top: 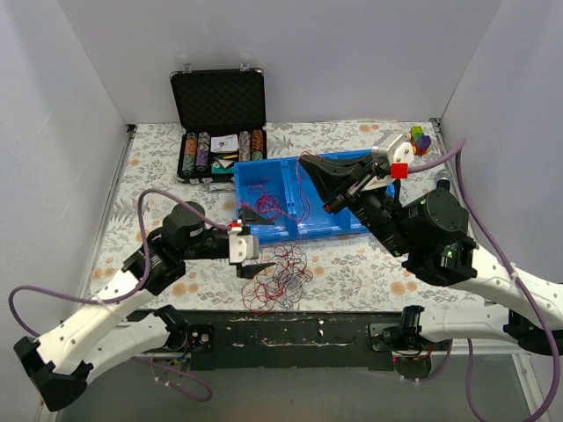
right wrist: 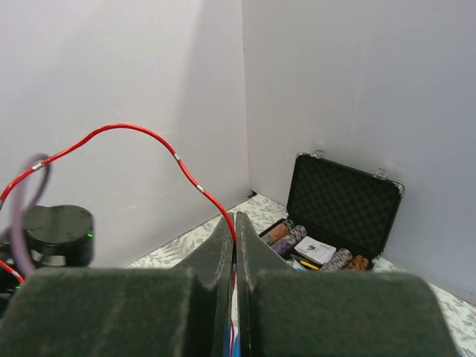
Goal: Untangle the cables
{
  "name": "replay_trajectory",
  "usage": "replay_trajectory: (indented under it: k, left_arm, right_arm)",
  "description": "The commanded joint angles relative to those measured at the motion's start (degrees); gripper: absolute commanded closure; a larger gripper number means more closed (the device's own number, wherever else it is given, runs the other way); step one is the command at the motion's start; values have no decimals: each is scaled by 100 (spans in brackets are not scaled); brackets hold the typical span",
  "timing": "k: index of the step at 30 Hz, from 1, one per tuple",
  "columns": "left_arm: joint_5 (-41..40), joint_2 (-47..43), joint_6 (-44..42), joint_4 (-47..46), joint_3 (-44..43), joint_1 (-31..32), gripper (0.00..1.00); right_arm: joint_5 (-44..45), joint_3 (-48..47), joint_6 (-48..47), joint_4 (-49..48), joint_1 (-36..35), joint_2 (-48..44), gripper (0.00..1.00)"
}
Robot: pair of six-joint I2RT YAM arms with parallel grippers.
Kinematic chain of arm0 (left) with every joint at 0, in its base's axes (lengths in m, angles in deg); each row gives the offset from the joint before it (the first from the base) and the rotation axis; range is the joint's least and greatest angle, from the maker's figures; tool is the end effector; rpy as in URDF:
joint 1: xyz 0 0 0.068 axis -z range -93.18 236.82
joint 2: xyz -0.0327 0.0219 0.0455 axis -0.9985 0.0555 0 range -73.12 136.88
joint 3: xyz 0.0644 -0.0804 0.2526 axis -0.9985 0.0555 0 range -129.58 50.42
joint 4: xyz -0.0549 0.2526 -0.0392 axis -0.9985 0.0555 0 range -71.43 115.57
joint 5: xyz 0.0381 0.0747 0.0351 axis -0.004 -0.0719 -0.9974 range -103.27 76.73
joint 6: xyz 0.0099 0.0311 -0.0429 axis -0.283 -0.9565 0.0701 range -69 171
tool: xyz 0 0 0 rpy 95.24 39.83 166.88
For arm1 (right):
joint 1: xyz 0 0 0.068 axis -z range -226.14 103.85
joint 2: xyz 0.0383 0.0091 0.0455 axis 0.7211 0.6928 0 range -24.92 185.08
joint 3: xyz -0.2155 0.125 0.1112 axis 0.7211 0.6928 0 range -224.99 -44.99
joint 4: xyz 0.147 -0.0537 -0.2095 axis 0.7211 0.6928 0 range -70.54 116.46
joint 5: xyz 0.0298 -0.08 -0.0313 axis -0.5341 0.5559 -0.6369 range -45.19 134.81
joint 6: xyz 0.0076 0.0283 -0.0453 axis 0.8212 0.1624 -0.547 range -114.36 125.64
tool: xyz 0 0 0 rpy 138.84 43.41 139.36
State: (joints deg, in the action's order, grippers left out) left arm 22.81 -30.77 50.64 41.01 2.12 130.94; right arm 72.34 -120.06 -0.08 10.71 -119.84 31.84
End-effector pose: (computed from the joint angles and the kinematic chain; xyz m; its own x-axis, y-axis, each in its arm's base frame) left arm 0.1009 -0.1270 0.3472 -0.1977 0.1988 -0.9599 0.9693 0.1858 -0.1611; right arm 0.0672 0.1711 0.5163 0.2004 0.3705 -0.9070 -0.7192 0.6843 0.1206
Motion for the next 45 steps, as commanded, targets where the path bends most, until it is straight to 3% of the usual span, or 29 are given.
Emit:
replay_trajectory:
  k: [1, 8, 12, 16, 22, 23, 27, 29, 30, 31, 32, 38, 45]
  left_arm:
    - [593, 492, 1080, -828, -154, 27, 12]
    - [568, 1152, 2047, -1644, -189, 62, 14]
    - [593, 1460, 2645, -2198, -286, 62, 22]
    - [1059, 1793, 2796, -2279, -514, 62, 40]
    - [1508, 2278, 1848, -856, -1007, 62, 95]
    - [1464, 2191, 1768, -838, -937, 62, 100]
    - [1122, 1804, 1452, -873, -778, 62, 100]
    - [850, 1611, 1258, -890, -909, 62, 100]
    - [709, 1540, 1145, -890, -1032, 62, 100]
    - [543, 1479, 926, -847, -1172, 62, 100]
    - [410, 1435, 811, -829, -1339, 62, 100]
    - [102, 1294, 301, -381, -2368, 62, 100]
    - [119, 1091, 124, -55, -2676, 62, 100]
  right_arm:
    - [-397, -307, 185, -399, -23, 81, 99]
    - [-696, -114, 509, -680, -40, 161, 99]
    - [-819, 71, 702, -847, -31, 135, 99]
    - [-1038, 98, 800, -997, -40, 240, 99]
    - [-1206, -25, 835, -988, -40, 372, 99]
    - [-1197, -25, 818, -953, -40, 354, 99]
    - [-1014, -8, 791, -699, -40, 372, 98]
    - [-829, 18, 791, -427, -49, 372, 64]
    - [-680, 79, 783, -312, -40, 346, 40]
    - [-531, 176, 826, -189, -40, 311, 24]
    - [-381, 290, 835, -49, -40, 249, 17]
    - [138, 1633, 1343, 514, -31, -566, 13]
    - [165, 3006, 1933, 866, -31, -1403, 11]
